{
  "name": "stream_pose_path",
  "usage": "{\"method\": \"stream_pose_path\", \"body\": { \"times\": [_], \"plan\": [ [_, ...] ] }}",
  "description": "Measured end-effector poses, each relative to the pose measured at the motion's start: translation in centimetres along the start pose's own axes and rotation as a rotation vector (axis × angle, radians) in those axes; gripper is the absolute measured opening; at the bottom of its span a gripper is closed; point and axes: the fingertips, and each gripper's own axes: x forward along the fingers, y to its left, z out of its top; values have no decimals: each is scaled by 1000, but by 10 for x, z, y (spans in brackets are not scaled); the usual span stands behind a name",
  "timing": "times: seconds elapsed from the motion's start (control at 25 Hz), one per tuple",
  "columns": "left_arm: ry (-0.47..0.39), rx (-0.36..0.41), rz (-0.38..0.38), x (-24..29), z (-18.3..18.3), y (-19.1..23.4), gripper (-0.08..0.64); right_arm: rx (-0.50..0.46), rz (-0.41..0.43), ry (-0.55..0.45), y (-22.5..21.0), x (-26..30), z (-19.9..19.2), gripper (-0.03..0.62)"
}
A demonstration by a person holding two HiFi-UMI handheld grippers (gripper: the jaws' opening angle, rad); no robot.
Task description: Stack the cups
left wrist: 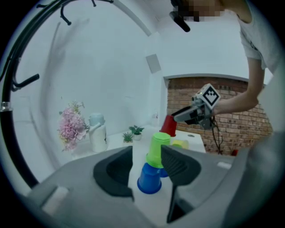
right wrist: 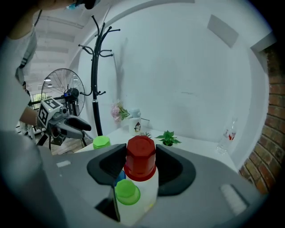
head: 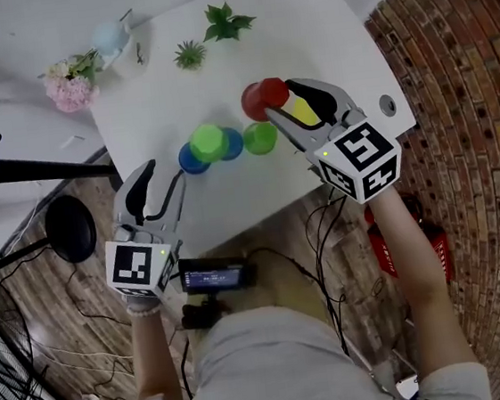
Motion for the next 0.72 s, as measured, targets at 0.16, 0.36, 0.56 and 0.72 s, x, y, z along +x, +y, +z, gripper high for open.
{"method": "stream_pose_path", "body": {
  "times": [0.16, 0.36, 0.56, 0.72],
  "plan": [
    [3, 9, -12, 1, 2, 0, 189, -7, 22, 16, 22, -5, -10, 207],
    [1, 15, -23, 4, 3, 0, 189, -31, 37, 45, 41, -4, -24, 207],
    [3, 17, -29, 4, 3, -2, 189, -22, 40, 72, 50, 1, -37, 208],
    [3, 15, -31, 4, 4, -4, 188, -3, 26, 72, 49, 3, -41, 209]
  ]
}}
